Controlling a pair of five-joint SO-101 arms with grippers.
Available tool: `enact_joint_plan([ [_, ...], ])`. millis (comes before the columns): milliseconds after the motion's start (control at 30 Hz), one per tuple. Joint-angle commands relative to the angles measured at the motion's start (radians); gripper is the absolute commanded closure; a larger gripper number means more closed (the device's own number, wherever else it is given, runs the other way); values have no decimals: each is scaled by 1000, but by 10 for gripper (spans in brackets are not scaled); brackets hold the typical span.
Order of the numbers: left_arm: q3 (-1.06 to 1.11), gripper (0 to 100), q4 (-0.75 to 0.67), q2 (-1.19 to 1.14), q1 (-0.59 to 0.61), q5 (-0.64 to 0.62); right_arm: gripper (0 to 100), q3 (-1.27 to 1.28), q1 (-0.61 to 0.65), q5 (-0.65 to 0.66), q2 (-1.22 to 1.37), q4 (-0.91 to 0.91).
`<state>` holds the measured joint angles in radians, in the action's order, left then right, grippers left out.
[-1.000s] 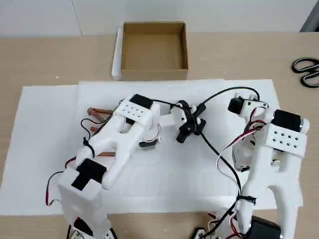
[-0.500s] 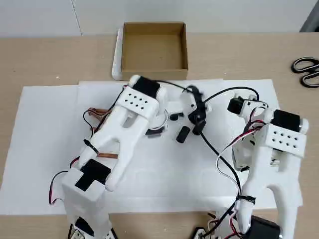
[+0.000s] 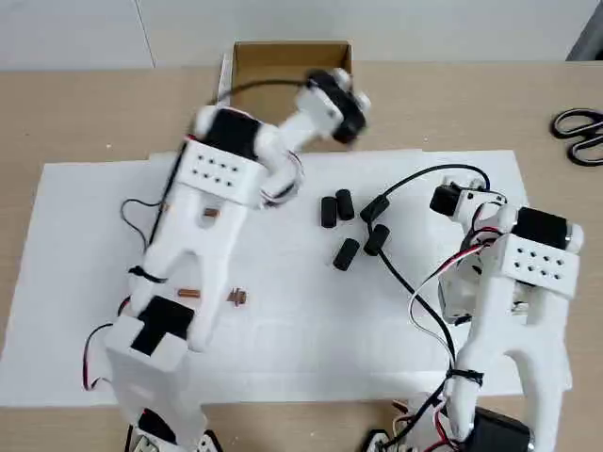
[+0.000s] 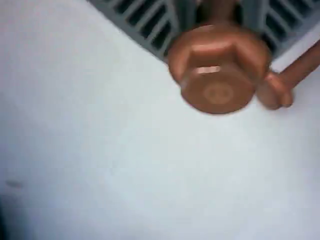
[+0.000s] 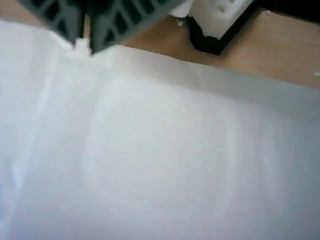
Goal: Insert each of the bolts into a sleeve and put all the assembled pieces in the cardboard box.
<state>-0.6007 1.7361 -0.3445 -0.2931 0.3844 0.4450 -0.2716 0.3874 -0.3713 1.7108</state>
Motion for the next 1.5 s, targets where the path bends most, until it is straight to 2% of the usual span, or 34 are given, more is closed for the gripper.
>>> enact_joint_plan([
  [0, -53, 994, 14, 15, 43, -193, 991, -2, -4, 5, 1, -10],
  [133, -58, 994, 14, 15, 95, -390, 991, -2, 47, 9, 2, -22],
  [267, -58, 994, 14, 15, 141, -532, 995, -3, 193, -9, 8, -68],
  [367, -54, 994, 15, 17, 169, -585, 991, -9, 269, -160, 62, -165],
  [567, -50, 994, 15, 17, 192, -600, 990, -135, 331, -327, 349, -242],
  [700, -50, 994, 15, 17, 190, -598, 990, -385, 334, -465, 550, -145],
  [867, -50, 994, 15, 15, 192, -598, 993, -694, 341, -559, 716, 2],
  [1167, -10, 994, 17, 15, 186, -600, 994, -776, 343, -578, 648, 12],
  [1467, 56, 994, 14, 15, 186, -600, 994, -779, 418, -781, 627, -18],
])
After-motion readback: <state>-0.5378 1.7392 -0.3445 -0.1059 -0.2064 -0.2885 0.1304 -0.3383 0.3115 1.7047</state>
